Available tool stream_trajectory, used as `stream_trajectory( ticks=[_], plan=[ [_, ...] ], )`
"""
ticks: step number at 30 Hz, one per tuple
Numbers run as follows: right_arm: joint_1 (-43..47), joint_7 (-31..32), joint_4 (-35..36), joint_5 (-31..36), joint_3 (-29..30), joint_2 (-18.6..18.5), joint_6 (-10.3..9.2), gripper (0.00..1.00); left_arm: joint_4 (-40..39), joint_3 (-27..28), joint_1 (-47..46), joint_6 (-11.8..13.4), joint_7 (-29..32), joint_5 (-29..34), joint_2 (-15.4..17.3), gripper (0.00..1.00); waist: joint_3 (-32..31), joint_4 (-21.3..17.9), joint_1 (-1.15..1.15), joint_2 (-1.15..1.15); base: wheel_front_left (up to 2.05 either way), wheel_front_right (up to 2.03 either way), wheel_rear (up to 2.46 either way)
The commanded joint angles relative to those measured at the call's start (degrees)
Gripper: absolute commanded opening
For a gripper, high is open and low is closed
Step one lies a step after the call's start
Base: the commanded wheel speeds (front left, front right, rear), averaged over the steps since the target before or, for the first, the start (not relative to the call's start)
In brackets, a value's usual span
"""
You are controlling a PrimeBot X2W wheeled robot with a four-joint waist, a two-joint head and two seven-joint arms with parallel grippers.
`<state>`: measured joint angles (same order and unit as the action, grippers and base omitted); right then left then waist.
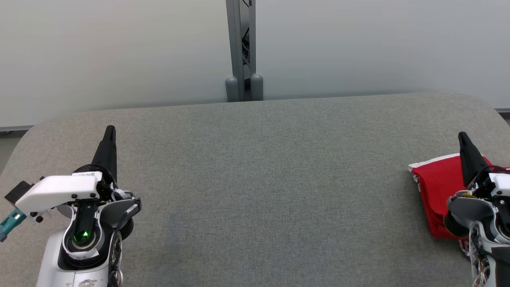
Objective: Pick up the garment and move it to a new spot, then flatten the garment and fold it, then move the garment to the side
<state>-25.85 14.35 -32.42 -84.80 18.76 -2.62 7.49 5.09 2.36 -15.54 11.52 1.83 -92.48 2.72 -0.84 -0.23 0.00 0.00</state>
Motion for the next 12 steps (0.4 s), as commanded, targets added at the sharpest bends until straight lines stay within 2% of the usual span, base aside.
stream_trajectory(
  ticks=[1, 12],
  plan=[
    [-0.3, 0.3, -0.1, -0.3, 0.1, -0.5, 0.0, 0.0, -0.1, 0.2, -0.7, 0.1, 0.2, -0.2, 0.2, 0.0, 0.0, 0.0, 0.0, 0.0, 0.0, 0.0, 0.0],
    [-0.3, 0.3, -0.1, -0.3, 0.1, -0.5, 0.0, 0.0, -0.1, 0.2, -0.7, 0.2, 0.2, -0.2, 0.2, 0.0, 0.0, 0.0, 0.0, 0.0, 0.0, 0.0, 0.0]
  ],
)
